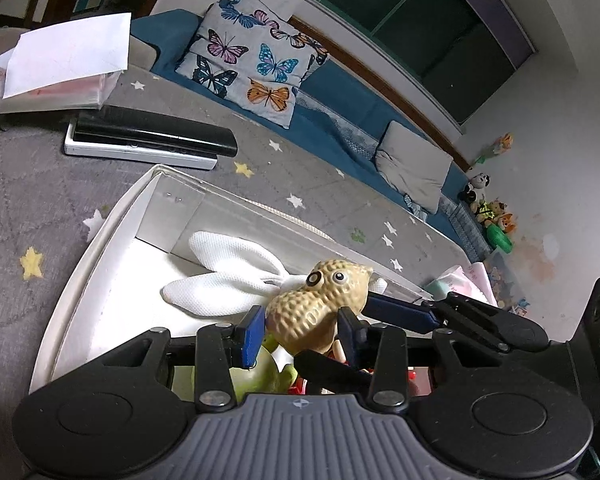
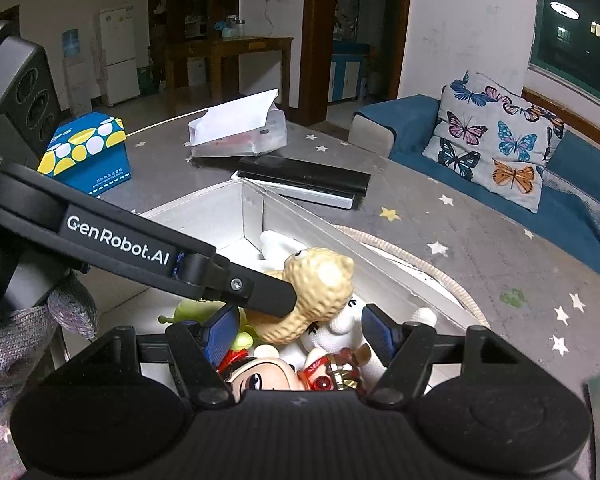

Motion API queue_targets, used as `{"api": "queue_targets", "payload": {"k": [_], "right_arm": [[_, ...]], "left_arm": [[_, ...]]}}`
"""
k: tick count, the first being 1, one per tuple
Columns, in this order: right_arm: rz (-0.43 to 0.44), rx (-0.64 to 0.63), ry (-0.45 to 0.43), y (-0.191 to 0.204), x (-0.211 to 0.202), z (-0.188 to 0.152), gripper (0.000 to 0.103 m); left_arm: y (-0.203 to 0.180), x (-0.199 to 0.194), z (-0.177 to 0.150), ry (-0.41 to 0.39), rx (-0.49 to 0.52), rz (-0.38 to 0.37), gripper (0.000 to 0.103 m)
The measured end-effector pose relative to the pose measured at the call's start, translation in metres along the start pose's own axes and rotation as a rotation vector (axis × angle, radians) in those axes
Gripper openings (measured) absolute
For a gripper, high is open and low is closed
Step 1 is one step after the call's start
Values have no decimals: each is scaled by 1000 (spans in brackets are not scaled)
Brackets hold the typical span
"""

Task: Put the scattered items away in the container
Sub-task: 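Lower the peanut toy into the box beside the bunny and open the left gripper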

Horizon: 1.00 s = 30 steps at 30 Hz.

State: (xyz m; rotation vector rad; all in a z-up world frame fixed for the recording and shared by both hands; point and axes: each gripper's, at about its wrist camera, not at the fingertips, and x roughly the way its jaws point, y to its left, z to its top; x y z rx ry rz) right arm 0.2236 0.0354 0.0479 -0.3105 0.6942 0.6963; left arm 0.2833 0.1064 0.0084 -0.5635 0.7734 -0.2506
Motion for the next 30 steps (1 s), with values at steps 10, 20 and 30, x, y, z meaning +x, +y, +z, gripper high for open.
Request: {"api": "queue_targets", "payload": {"k": [10, 20, 30], "right_arm": [[-6, -12, -6, 3, -7, -2, 70], [-12, -17, -12, 5, -13, -4, 71], [-10, -8, -35, 12, -26, -7, 71]], "left_arm": [[-1, -5, -2, -8, 4, 14, 42], [0, -5, -3, -9, -6, 18, 42], [-8, -20, -7, -34, 18, 34, 42]]}}
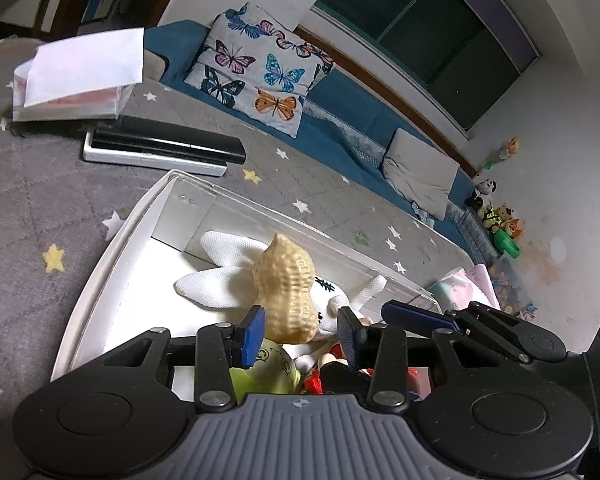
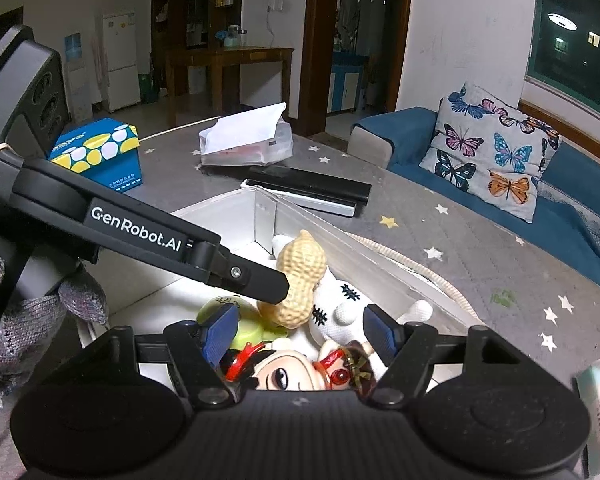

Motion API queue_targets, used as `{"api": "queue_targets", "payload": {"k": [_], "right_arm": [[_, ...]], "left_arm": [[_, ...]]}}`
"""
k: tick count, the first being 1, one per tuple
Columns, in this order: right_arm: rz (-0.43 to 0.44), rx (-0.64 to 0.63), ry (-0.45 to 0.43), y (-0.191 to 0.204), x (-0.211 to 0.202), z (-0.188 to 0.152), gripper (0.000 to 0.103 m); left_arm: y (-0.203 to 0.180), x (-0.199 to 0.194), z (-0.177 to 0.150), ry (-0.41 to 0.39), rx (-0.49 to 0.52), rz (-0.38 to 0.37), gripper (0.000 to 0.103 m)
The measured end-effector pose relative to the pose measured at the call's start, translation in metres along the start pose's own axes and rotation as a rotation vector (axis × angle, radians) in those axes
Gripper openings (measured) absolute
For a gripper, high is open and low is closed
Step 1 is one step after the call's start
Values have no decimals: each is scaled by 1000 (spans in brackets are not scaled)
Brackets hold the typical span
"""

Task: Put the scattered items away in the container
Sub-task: 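Lower the peanut toy into the box beside the bunny and open the left gripper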

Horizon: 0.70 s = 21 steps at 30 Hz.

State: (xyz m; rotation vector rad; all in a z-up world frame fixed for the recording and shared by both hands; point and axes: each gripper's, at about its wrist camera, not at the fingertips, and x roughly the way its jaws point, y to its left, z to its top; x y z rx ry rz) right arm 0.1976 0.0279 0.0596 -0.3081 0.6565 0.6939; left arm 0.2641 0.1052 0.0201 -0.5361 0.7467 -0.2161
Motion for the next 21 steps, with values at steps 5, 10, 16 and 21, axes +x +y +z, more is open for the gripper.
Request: {"api": "queue_targets", "payload": {"k": [5, 10, 16, 21], "right_arm": [[-6, 6, -18, 7, -11, -4, 79], [-4, 5, -40, 16, -25, -7, 79], [-4, 13, -69, 29, -44, -12, 81], [-17, 13, -89, 40, -62, -22, 82]], "left_arm": [[-12, -13, -7, -10, 49, 26, 42], [-23, -28, -16, -29, 91, 52, 42], [-38, -49, -31, -60, 142, 85, 42], [-48, -65, -48, -77, 162, 91, 42]]}}
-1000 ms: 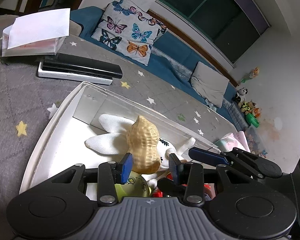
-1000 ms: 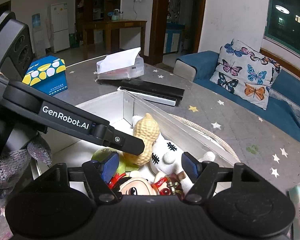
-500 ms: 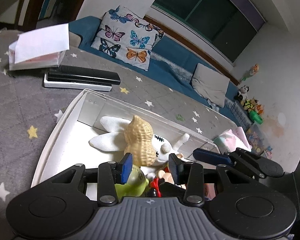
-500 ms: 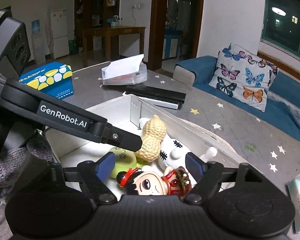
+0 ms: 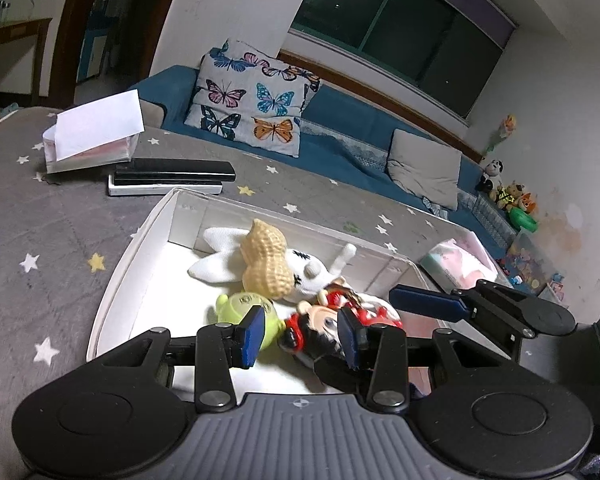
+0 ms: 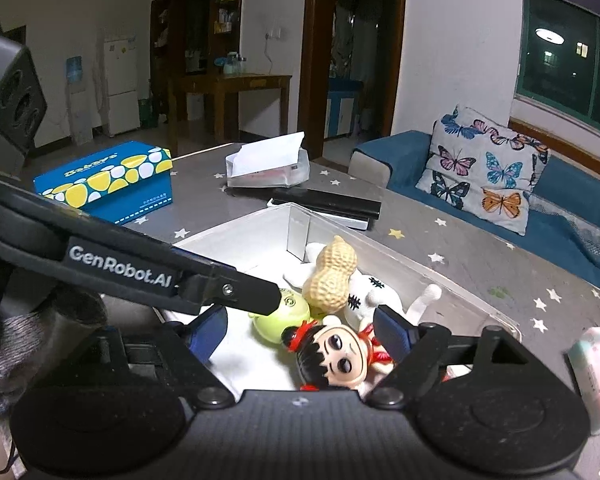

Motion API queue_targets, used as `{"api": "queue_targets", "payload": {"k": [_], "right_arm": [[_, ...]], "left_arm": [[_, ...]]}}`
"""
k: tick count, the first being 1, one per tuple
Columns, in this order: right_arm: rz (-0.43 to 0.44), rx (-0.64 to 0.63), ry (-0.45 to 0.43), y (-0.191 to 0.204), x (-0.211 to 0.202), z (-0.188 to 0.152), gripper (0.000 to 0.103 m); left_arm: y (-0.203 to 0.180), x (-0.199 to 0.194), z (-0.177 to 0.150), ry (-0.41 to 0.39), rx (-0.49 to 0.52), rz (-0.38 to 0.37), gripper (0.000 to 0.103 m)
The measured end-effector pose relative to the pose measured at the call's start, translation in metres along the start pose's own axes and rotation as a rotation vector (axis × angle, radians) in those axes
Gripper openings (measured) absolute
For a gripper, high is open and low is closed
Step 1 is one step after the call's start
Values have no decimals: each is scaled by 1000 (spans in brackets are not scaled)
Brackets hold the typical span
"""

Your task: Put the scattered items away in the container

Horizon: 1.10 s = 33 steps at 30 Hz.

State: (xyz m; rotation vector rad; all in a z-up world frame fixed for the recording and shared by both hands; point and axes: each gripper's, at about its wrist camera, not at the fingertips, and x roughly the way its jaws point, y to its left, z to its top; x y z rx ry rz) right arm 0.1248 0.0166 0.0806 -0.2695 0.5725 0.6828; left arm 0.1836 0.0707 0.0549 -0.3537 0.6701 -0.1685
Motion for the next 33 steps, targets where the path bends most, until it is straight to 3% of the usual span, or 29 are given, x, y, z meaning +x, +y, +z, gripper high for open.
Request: {"api": "queue_targets", "payload": {"k": [13, 33], "right_arm": [[-12, 17, -43, 27, -43, -25, 86], [-57, 81, -62, 51, -81, -71, 98]], "left_arm": [[-15, -44, -37, -69, 39, 80, 42], [-31, -67, -85, -56, 89, 195, 42]]}}
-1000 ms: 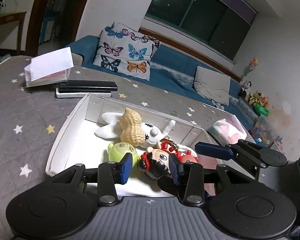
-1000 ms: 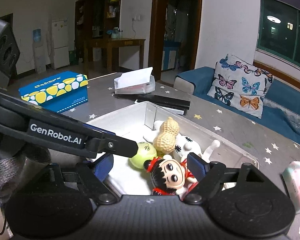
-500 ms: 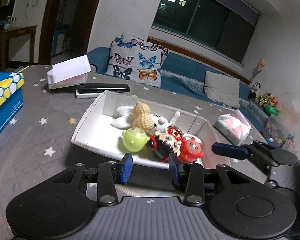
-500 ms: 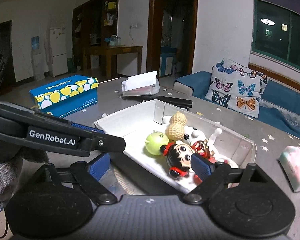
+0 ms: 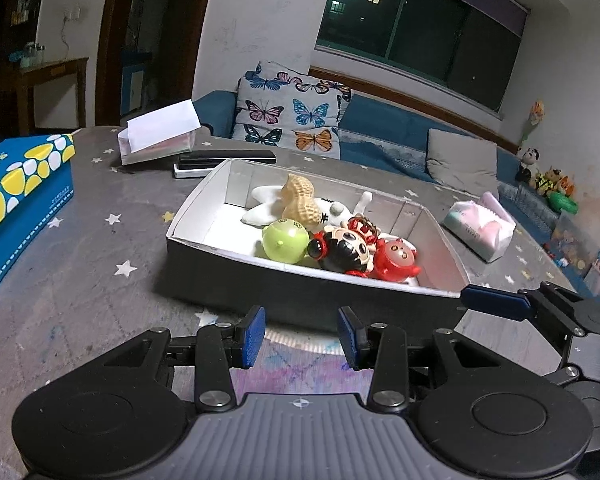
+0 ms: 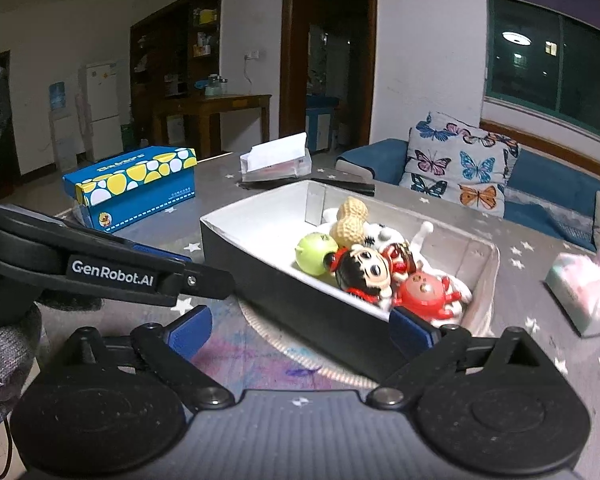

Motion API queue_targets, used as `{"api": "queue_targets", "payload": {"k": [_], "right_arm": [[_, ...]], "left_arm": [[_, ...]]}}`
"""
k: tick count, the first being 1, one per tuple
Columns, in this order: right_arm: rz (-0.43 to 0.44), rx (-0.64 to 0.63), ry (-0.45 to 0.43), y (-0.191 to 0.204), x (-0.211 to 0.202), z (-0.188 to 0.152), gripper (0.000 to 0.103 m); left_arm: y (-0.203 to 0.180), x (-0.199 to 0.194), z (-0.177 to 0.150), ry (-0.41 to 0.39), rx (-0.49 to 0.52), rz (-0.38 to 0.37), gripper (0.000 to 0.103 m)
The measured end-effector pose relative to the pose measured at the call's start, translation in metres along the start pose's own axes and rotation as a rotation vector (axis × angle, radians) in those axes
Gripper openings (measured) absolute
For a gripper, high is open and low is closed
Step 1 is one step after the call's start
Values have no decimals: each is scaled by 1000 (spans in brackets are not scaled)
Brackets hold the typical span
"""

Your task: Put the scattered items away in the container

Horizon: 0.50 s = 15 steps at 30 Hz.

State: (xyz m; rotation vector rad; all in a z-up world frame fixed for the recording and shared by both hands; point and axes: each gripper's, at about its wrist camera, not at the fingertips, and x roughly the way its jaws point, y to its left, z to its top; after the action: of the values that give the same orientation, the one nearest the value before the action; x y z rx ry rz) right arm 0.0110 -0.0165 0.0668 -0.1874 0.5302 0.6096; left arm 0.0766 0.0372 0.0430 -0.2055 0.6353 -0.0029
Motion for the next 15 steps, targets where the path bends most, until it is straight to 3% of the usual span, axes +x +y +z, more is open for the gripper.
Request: {"api": "queue_targets", "payload": {"k": [15], "right_arm": [[-33, 97, 23, -4, -6, -27, 103]], "left_arm": [[-18, -7, -19, 0, 82, 61, 42]]}}
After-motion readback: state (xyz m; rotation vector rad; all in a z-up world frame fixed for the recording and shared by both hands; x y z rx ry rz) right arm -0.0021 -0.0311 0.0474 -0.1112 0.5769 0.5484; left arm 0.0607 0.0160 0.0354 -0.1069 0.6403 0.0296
